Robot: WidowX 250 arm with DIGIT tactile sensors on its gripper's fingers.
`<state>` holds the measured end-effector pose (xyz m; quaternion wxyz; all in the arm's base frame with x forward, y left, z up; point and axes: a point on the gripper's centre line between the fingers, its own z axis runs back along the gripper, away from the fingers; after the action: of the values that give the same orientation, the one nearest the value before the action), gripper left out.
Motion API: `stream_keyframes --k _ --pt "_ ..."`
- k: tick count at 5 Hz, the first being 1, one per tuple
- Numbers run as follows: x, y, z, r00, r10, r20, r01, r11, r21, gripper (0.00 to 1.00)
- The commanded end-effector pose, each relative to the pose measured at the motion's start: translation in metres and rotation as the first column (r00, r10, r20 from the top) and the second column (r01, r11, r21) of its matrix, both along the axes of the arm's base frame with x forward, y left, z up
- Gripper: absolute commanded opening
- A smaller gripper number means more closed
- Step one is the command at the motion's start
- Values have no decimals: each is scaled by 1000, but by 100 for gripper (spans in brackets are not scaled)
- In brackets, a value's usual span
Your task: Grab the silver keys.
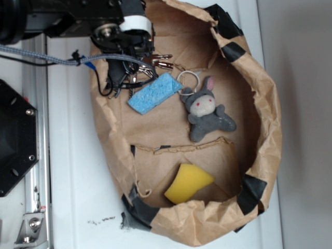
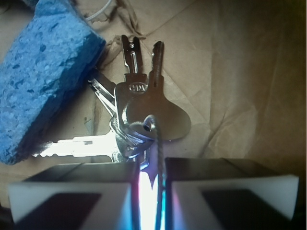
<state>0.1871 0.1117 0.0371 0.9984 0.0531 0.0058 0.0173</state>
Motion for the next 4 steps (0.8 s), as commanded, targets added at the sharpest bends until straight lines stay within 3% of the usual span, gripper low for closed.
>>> stream_keyframes --k 1,2,4 --pt "3 -39 91 980 179 89 -159 969 -190 0" --pt "7 -76 125 981 170 95 -140 953 -268 0" --pt "46 -98 130 982 148 116 -114 959 -258 0"
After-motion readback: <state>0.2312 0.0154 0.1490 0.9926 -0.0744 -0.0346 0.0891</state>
